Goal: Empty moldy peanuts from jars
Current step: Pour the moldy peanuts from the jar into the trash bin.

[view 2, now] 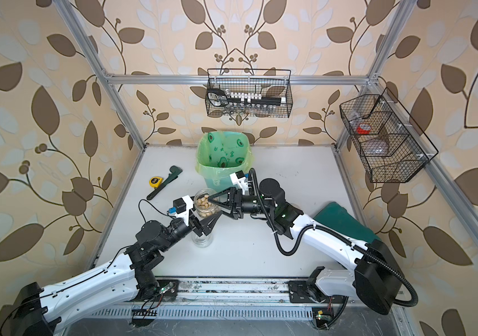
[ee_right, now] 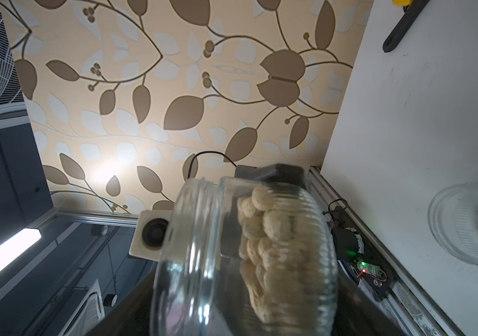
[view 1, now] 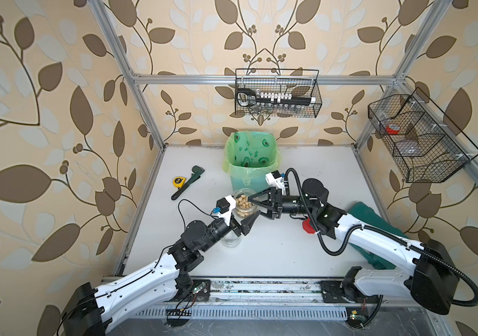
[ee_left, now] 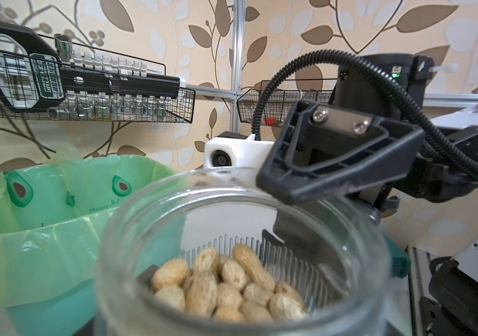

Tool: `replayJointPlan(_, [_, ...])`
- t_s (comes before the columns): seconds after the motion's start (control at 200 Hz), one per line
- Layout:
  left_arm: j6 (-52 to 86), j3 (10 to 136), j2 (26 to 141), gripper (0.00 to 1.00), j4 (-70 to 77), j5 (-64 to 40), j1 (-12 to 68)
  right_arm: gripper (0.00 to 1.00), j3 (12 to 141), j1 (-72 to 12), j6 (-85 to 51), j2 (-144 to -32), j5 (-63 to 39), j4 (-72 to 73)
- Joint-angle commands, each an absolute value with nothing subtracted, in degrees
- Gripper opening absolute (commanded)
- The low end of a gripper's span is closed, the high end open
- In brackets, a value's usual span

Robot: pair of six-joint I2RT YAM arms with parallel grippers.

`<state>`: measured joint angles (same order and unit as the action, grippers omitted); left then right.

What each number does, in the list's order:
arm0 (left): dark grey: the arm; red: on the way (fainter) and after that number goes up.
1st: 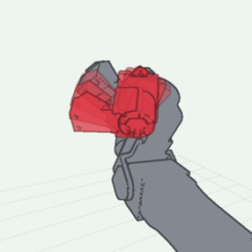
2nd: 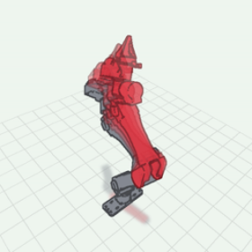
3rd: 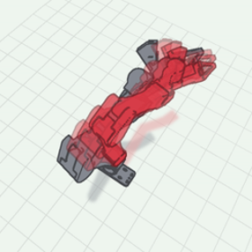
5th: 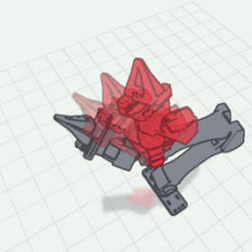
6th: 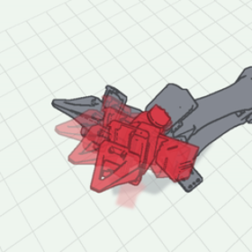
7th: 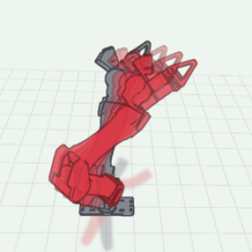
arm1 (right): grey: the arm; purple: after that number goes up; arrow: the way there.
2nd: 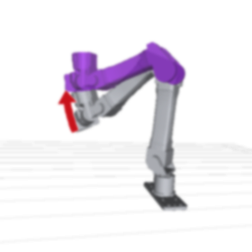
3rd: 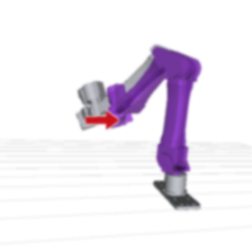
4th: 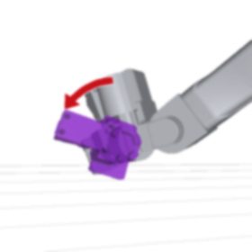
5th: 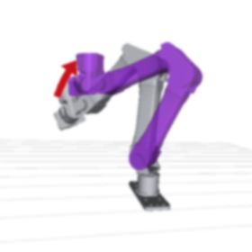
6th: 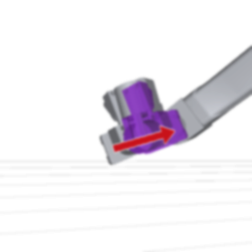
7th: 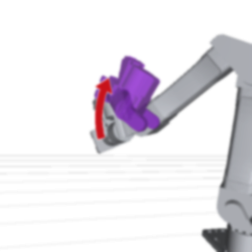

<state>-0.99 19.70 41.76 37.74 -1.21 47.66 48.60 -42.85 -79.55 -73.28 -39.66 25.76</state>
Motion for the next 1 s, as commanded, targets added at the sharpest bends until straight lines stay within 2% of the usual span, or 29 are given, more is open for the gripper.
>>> replayJointPlan(0.0, [-2.0,20.6,41.2,0.0,40.2,0.4,47.7,0.78,51.4,-42.6,-79.9,-73.7,-40.0,27.4])
replayJointPlan(0.165, [-2.3,20.6,41.8,0.0,40.1,0.5,47.6,0.89,53.9,-42.2,-79.6,-75.2,-41.3,25.1])
replayJointPlan(0.22, [-2.3,20.7,41.9,0.0,39.8,0.6,47.7,0.89,54.5,-42.2,-79.2,-75.5,-41.6,24.2])
replayJointPlan(0.455, [-2.6,20.9,42.3,0.0,39.1,0.7,47.6,0.76,54.8,-42.1,-79.1,-76.1,-41.8,23.5])
replayJointPlan(0.81, [-2.8,21.4,43.0,0.0,38.6,0.6,47.7,0.73,56.2,-41.9,-78.0,-77.0,-42.8,21.8])
replayJointPlan(0.995, [-2.6,21.5,43.3,0.0,38.3,0.5,47.6,0.64,55.7,-41.9,-77.7,-76.7,-42.8,22.4])
